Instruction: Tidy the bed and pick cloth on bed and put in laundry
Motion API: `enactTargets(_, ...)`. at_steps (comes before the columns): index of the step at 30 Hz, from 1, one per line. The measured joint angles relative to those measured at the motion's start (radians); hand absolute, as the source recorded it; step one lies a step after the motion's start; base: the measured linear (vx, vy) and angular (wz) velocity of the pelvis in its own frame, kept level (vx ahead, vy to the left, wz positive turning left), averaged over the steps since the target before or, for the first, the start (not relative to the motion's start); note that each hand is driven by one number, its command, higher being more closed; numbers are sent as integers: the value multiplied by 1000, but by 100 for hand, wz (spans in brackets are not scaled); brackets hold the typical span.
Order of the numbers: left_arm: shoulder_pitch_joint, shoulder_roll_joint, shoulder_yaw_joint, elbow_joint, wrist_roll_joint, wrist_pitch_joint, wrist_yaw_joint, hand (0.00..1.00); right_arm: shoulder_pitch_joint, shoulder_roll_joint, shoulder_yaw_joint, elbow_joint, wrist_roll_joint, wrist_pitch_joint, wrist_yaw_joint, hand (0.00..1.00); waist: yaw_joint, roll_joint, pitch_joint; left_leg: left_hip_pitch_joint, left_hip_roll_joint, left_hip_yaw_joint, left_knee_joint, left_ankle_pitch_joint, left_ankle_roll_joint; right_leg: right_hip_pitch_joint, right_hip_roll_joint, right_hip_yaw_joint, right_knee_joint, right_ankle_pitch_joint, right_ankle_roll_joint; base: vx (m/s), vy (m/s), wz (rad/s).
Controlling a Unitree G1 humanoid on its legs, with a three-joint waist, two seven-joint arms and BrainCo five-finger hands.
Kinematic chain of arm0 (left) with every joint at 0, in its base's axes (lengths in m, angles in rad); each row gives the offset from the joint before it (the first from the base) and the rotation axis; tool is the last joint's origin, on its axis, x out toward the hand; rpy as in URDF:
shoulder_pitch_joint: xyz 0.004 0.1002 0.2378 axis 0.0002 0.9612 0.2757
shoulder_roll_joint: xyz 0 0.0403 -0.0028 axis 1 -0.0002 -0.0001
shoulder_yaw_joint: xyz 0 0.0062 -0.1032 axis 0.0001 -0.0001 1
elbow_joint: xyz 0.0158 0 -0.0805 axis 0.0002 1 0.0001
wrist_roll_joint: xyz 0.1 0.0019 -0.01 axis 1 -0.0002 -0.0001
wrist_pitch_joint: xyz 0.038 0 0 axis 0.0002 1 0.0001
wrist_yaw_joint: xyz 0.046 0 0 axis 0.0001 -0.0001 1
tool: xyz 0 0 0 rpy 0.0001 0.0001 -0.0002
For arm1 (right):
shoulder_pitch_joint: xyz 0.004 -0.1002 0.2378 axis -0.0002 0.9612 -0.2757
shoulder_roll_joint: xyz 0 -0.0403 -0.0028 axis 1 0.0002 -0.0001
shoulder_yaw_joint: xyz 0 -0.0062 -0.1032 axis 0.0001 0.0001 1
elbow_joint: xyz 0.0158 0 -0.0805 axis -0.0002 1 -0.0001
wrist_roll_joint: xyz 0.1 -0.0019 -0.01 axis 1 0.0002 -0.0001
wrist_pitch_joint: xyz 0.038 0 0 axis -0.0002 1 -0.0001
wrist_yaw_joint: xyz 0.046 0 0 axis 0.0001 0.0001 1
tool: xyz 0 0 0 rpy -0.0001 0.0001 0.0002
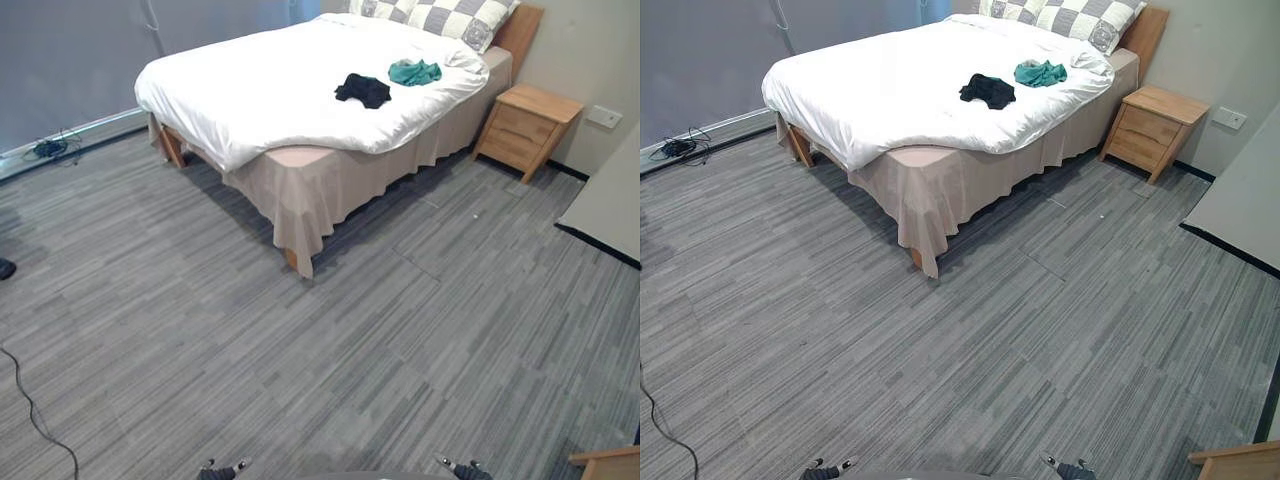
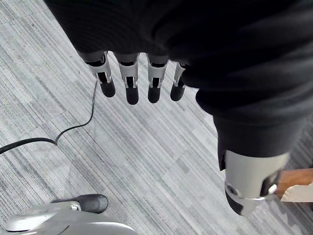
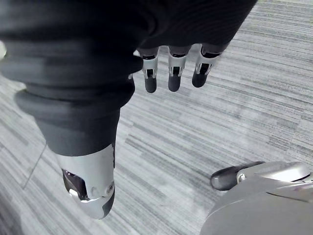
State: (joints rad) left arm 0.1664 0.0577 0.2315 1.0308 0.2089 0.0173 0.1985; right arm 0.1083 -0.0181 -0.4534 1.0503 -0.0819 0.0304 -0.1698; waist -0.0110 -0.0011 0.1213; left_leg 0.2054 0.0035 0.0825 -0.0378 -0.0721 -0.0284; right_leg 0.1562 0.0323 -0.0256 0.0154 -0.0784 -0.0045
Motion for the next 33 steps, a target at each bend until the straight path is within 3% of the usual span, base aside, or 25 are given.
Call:
enactTargets(20, -10, 1, -7, 1, -2, 1, -1, 0, -3, -1, -3, 2, 2, 2, 3, 0, 1, 1, 1, -12, 6, 24, -26, 0, 0, -31, 6, 9, 0, -1, 10, -12, -16, -3)
enactTargets(22, -15, 6, -8, 1, -3, 1, -2, 0, -23, 1, -3, -8, 3, 1, 13, 0, 5, -8, 17, -25, 9, 59, -26, -1, 0, -126, 6, 22, 156, -64, 26, -34, -47, -44)
enactTargets(23, -23, 11, -15, 2, -3, 1, -2, 0, -31, 10, -2, -15, 3, 1, 20, 0, 5, -12, 39, -16, 9, 78, -25, -7, 2, -181, 2, 17, 280, -99, 67, -41, -39, -38)
enactTargets(25, -32, 17, -28, 3, -5, 2, -2, 0, -34, 10, -4, -19, 3, 1, 21, 0, 9, -14, 63, 11, 14, 116, -24, -30, 21, -282, -11, -26, 506, -115, 94, -60, -42, -49)
enactTargets(27, -35, 25, -30, 9, -8, 5, -2, 0, -18, 11, -20, -14, 3, 4, 21, 0, -6, -14, 77, 44, 17, 126, -14, -62, 37, -382, -118, -191, 763, -144, 86, -32, -25, -22)
enactTargets(28, -39, 25, -29, 15, -12, 6, -2, 0, -8, 12, -23, -13, 4, 8, 21, 0, -6, -12, 77, 53, 22, 126, -9, -71, 31, -395, -148, -224, 789, -155, 80, 72, 7, -3)
enactTargets(29, -45, 25, -27, 22, -17, 8, -2, 0, 1, 11, -26, -8, 5, 15, 21, 0, -9, -11, 77, 55, 35, 125, 4, -86, 23, -412, -180, -254, 784, -166, 74, 170, -21, -8)
enactTargets(31, -59, 23, -23, 29, -21, 11, -3, 0, 3, 11, -40, 0, 13, 19, 21, 0, -21, -2, 81, 55, 80, 120, 33, -112, -3, -445, -188, -273, 653, -165, 67, 270, -106, -2)
enactTargets(32, -78, 21, -23, 42, -20, 17, -3, 0, 1, 6, -40, -2, 16, 18, 21, 0, -33, 11, 89, 55, 123, 120, 37, -124, -24, -461, -171, -275, 508, -126, 66, 390, -231, 5)
enactTargets(33, -100, 22, -21, 45, -20, 17, -4, 0, 1, 7, -40, -2, 24, 18, 20, 0, -39, 12, 92, 57, 154, 120, 36, -134, -50, -474, -161, -275, 323, -38, 75, 413, -263, 6)
